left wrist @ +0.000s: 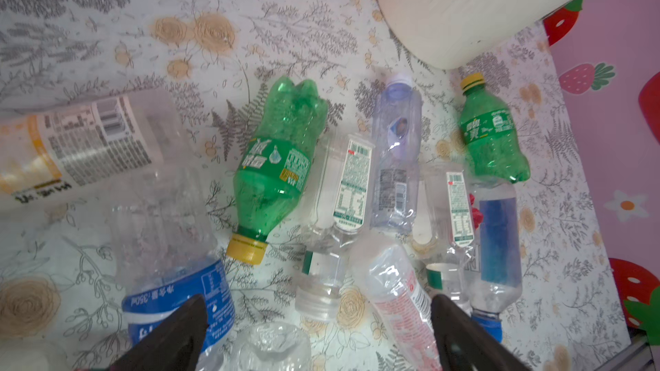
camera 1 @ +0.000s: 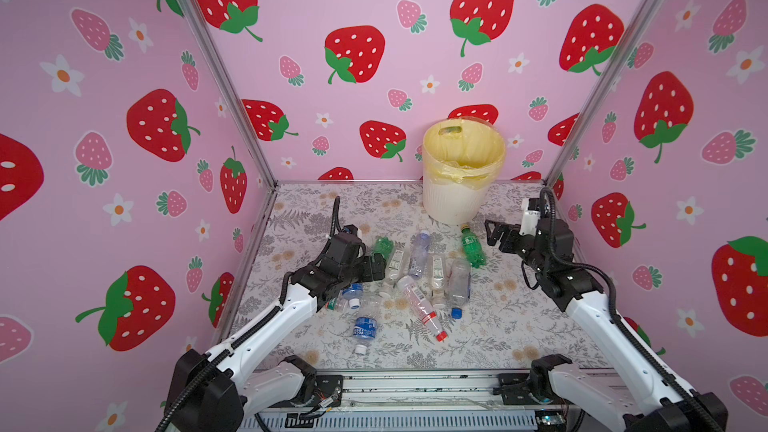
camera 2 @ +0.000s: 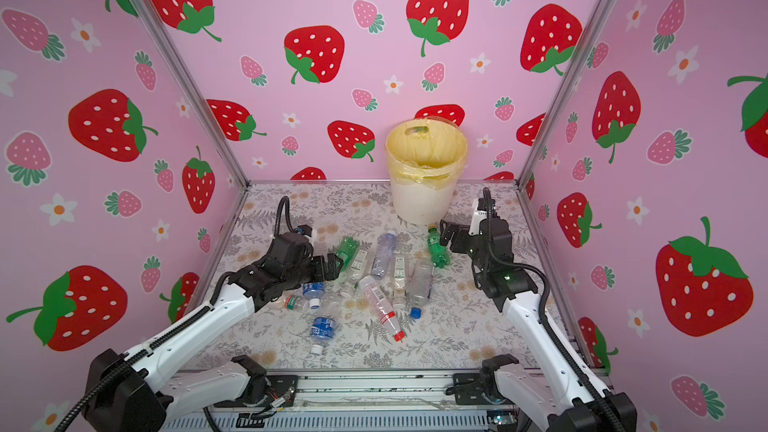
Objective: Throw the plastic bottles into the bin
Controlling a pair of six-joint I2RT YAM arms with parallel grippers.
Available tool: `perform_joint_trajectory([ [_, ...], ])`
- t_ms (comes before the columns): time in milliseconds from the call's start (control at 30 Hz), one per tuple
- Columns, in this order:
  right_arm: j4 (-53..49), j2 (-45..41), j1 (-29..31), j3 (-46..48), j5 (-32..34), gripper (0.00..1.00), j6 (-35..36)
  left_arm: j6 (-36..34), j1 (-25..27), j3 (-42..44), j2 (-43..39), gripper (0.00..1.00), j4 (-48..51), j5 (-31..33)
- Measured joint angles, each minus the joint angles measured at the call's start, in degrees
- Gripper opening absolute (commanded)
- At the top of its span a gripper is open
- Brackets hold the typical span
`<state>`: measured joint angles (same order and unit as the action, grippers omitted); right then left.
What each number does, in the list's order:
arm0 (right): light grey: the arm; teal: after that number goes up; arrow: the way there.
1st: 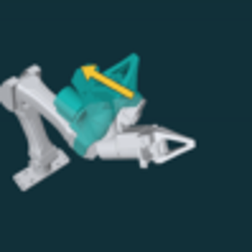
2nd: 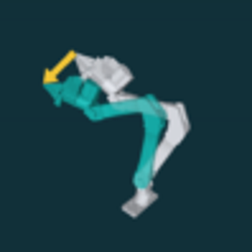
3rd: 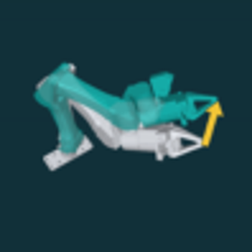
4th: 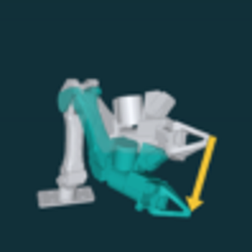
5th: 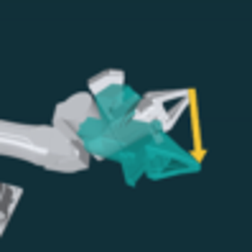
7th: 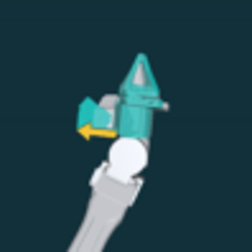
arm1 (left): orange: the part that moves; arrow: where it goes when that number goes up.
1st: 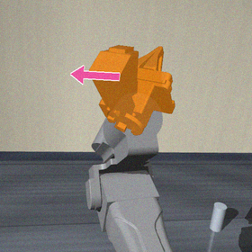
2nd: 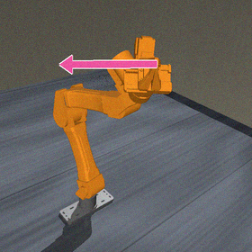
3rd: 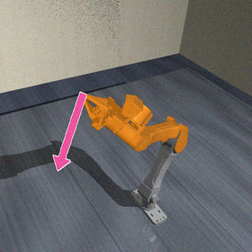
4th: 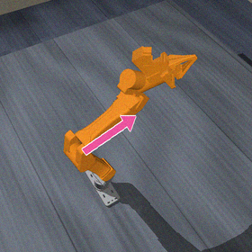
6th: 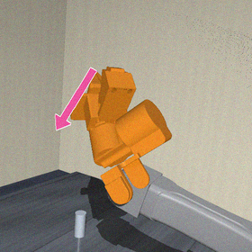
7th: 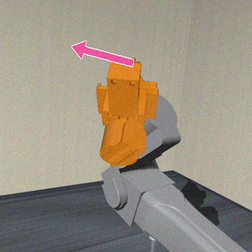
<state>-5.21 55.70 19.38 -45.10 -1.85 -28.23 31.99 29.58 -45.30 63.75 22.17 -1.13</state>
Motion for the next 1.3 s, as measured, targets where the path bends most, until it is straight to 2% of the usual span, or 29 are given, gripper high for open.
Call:
perform_joint_trajectory([
  [167,-0.1,-1.1,0.0,2.8,-0.2,0.99,-1.0,1.6,2.1,3.2,-2.8,0.99,2.8,0.0],
  [500,-0.3,-1.4,0.0,3.8,-0.2,0.99,-1.2,2.6,7.7,3.1,-3.4,0.99,12.5,0.5],
  [633,-0.4,-0.8,0.0,4.2,-0.2,0.99,-0.6,5.1,9.4,4.4,-5.7,0.99,13.9,0.7],
  [733,-0.5,-0.1,0.0,4.2,-0.2,0.99,-0.2,6.9,12.2,6.3,-7.1,0.99,13.8,1.5],
  [867,-0.2,0.5,0.0,4.9,-0.5,0.99,-0.1,8.5,16.5,6.6,-5.0,0.99,14.4,3.2],
  [1300,-0.4,0.6,0.0,6.4,-2.1,0.99,0.0,10.3,17.7,10.4,-5.2,1.00,17.0,4.6],
])
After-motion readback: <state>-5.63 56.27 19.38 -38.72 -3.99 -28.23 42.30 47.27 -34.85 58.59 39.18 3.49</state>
